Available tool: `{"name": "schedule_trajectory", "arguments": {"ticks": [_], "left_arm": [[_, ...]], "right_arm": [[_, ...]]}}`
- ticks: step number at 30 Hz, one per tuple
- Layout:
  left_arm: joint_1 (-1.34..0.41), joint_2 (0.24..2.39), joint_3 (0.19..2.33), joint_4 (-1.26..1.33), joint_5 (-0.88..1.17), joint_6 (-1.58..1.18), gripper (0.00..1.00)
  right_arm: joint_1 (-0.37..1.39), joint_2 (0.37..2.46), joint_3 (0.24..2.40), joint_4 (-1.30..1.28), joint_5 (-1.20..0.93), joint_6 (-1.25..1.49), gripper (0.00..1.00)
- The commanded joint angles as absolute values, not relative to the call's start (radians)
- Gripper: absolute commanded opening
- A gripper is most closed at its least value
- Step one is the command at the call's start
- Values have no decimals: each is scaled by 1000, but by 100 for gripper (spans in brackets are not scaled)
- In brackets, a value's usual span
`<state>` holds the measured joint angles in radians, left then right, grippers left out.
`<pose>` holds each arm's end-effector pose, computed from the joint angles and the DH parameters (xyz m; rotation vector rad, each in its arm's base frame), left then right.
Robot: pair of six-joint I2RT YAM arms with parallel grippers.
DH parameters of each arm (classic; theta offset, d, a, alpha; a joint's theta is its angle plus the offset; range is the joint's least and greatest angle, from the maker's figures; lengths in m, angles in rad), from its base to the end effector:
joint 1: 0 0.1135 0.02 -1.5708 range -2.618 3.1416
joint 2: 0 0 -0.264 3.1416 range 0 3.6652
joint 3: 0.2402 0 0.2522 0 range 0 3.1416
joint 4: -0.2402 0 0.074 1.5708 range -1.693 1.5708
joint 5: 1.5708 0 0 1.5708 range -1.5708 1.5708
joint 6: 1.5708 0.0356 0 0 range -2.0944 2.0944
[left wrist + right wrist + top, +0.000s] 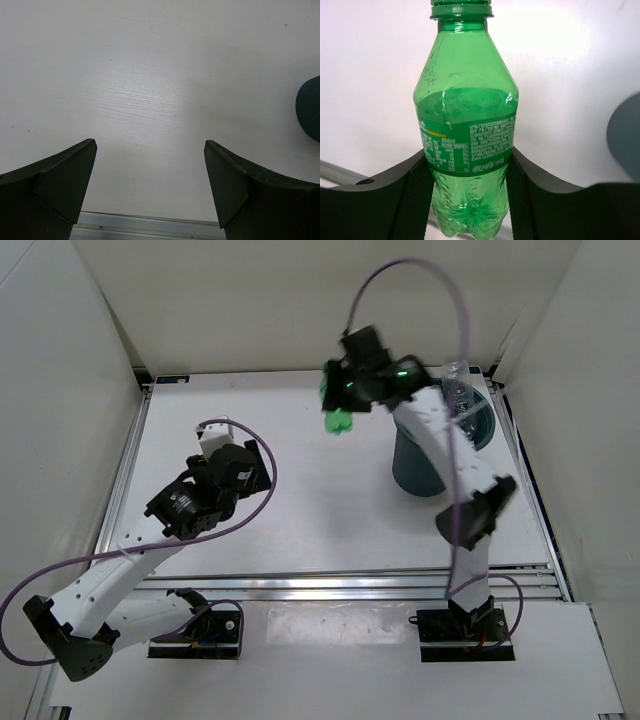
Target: Put the plastic bottles in the bin
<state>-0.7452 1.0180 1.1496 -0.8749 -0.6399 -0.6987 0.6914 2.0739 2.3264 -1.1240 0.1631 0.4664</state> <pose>0.1554 -0.1145 0.3604 -0.2595 2.1301 -0.0881 0.3424 0.2759 0.3806 -0.2026 2.4446 0.3214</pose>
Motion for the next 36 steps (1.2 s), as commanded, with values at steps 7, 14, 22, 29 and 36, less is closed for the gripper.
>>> {"name": "schedule_trajectory", "arguments": {"ticks": [7,14,22,29,36], "left_arm": [[-738,1075,1140,-811,-637,-686,100],[-738,1147,1210,-802,-618,-621,100],[-738,1166,1232,-802,-664,-583,100],[-716,1176,1270,-917,-871,-670,100],[-658,1177,1253,-969,-1046,-725,100]], "right_arm": [[272,1672,2121,-1034,43,474,0],[207,1675,1991,-910,9,400,6],[186,1620,1839,-888,109,463,100],[175,1510,1914,-1002,146,569,100],[135,1405,1879,-1048,357,545,100]]}}
